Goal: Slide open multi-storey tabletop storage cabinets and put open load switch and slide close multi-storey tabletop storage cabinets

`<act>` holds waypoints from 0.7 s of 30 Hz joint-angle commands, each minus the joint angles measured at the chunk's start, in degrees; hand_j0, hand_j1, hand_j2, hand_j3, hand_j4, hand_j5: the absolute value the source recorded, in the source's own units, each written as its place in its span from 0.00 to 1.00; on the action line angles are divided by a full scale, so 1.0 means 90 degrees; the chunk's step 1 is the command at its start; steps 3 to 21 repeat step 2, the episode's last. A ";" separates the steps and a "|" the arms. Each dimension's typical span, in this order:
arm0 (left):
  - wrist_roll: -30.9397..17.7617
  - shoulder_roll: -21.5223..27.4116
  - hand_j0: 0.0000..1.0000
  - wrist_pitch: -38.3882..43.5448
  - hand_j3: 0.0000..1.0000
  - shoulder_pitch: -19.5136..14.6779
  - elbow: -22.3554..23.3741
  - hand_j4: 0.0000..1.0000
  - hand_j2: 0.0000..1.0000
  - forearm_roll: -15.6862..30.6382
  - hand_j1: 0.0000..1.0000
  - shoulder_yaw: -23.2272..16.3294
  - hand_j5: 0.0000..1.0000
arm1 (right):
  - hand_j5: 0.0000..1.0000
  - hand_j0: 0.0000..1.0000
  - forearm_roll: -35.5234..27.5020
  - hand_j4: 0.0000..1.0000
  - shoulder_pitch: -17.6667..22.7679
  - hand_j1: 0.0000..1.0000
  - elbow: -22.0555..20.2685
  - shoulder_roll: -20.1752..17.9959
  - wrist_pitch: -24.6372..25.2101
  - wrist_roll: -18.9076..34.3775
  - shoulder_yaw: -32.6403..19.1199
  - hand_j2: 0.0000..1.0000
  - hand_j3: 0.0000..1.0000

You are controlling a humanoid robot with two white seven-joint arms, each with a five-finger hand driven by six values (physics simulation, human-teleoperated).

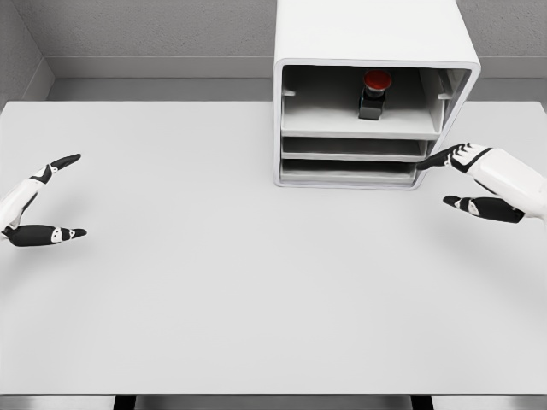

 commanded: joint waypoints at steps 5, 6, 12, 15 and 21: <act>0.0002 0.0016 1.00 0.0015 1.00 0.0000 0.0003 1.00 1.00 0.0050 1.00 0.0014 1.00 | 0.76 0.76 -0.0048 0.76 0.0000 0.76 -0.0002 -0.0012 0.0010 -0.0003 -0.0006 0.76 0.76; 0.0002 0.0016 1.00 0.0015 1.00 0.0000 0.0003 1.00 1.00 0.0050 1.00 0.0014 1.00 | 0.76 0.76 -0.0048 0.76 0.0000 0.76 -0.0002 -0.0012 0.0010 -0.0003 -0.0006 0.76 0.76; 0.0002 0.0016 1.00 0.0015 1.00 0.0000 0.0003 1.00 1.00 0.0050 1.00 0.0014 1.00 | 0.76 0.76 -0.0048 0.76 0.0000 0.76 -0.0002 -0.0012 0.0010 -0.0003 -0.0006 0.76 0.76; 0.0002 0.0016 1.00 0.0015 1.00 0.0000 0.0003 1.00 1.00 0.0050 1.00 0.0014 1.00 | 0.76 0.76 -0.0048 0.76 0.0000 0.76 -0.0002 -0.0012 0.0010 -0.0003 -0.0006 0.76 0.76; 0.0002 0.0016 1.00 0.0015 1.00 0.0000 0.0003 1.00 1.00 0.0050 1.00 0.0014 1.00 | 0.76 0.76 -0.0048 0.76 0.0000 0.76 -0.0002 -0.0012 0.0010 -0.0003 -0.0006 0.76 0.76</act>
